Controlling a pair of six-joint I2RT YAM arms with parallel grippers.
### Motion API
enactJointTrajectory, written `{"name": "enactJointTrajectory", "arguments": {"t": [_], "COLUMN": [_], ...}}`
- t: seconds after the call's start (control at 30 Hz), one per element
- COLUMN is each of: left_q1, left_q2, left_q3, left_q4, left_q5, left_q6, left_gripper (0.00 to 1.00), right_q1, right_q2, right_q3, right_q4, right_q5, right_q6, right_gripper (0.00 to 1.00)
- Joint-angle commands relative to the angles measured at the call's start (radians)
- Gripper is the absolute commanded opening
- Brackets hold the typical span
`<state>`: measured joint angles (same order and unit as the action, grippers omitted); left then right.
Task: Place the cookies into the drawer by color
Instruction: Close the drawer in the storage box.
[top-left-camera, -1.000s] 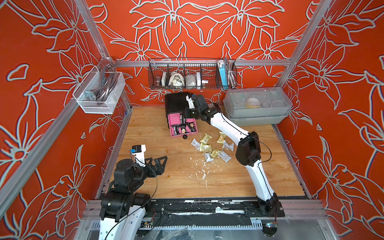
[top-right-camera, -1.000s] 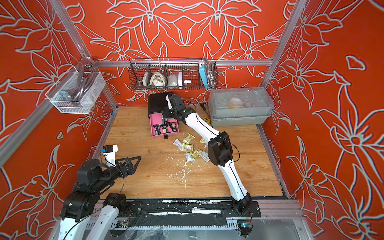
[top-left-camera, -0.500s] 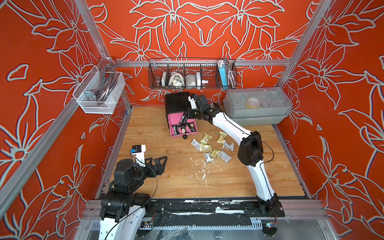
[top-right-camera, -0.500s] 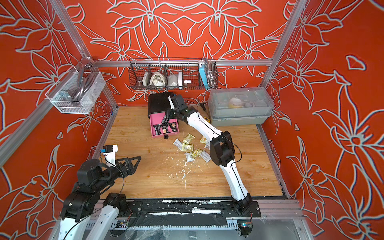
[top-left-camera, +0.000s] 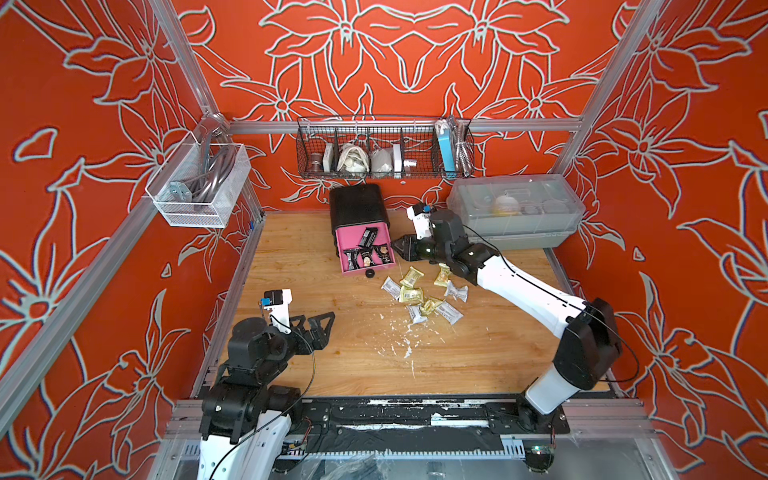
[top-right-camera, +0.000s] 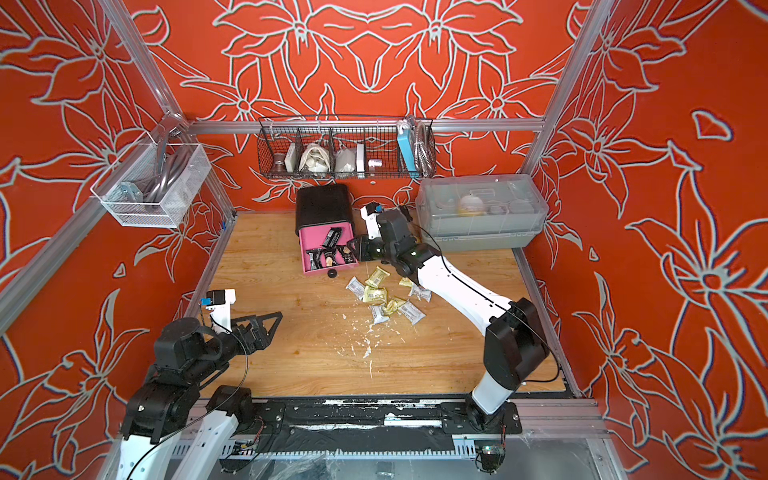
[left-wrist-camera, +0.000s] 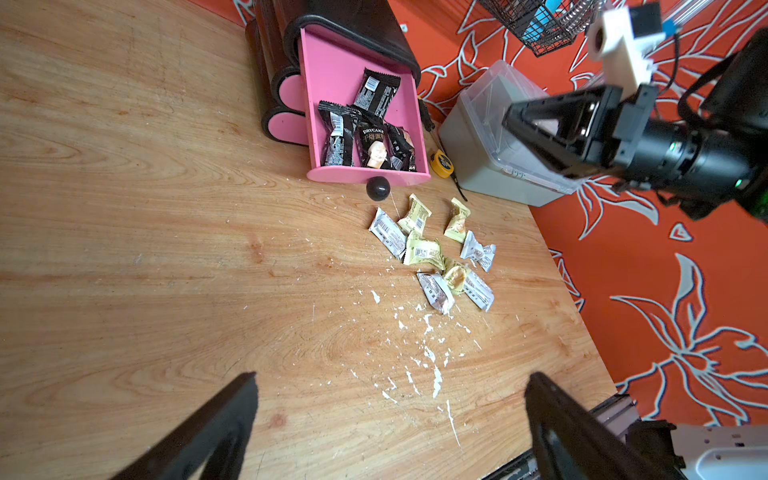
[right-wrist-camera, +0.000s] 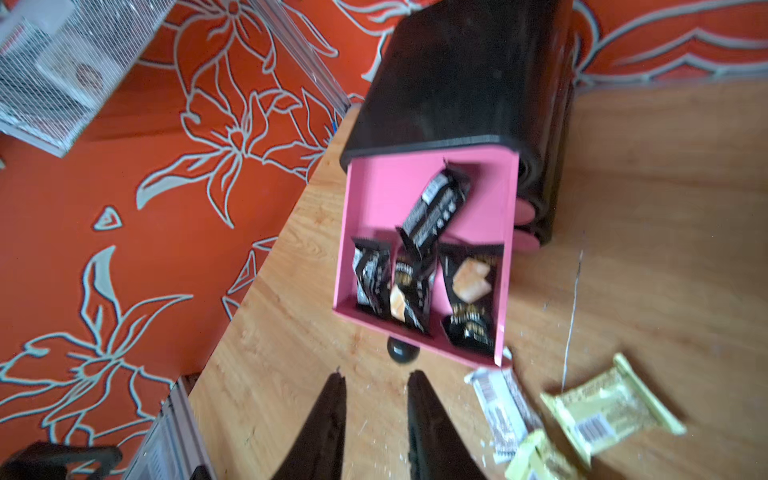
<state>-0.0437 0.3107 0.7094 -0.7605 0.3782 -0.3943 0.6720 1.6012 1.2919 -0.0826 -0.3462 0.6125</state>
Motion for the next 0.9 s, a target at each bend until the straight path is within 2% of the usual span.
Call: {"name": "enactJointTrajectory", "arguments": {"t": [0.0,0.13,0.23,0.47,0.7,0.87], "left_q1": [0.010,0.010,0.011,0.011,0.011,0.011], "left_q2": [-0.004,-0.006,-0.005,-0.007,-0.007,-0.009], "left_q3": [-0.001,-0.002,-0.001,-0.001,-0.002,-0.001], "left_q4": [0.024,0.026,0.024,0.021,0.021,0.021], "left_q5": [0.030,0.036,0.032,0.021,0.020,0.019], "left_q6": [-0.001,0.001,0.000,-0.003,-0.002,-0.002], "left_gripper": [0.99,0.99,0.99,0.99,0.99,0.99], "right_q1": [0.022,0.046,0.063,0.088,0.091,0.090], "right_q2": [-0.019,0.025,0.092,0.233,0.342,0.380], "right_q3": [-0.155,-0.233,-0.232,-0.218,-0.224,-0.211], "right_q4": [0.187,0.276,0.317,0.522,0.802,0.829], "right_q5": [-0.042,-0.055,-0.057,-0.067,-0.091,-0.055], "right_q6": [0.101,0.141,0.167,0.185,0.272,0.296], "right_gripper": [0.29,0.29,0.30,0.42,0.52,0.55]}}
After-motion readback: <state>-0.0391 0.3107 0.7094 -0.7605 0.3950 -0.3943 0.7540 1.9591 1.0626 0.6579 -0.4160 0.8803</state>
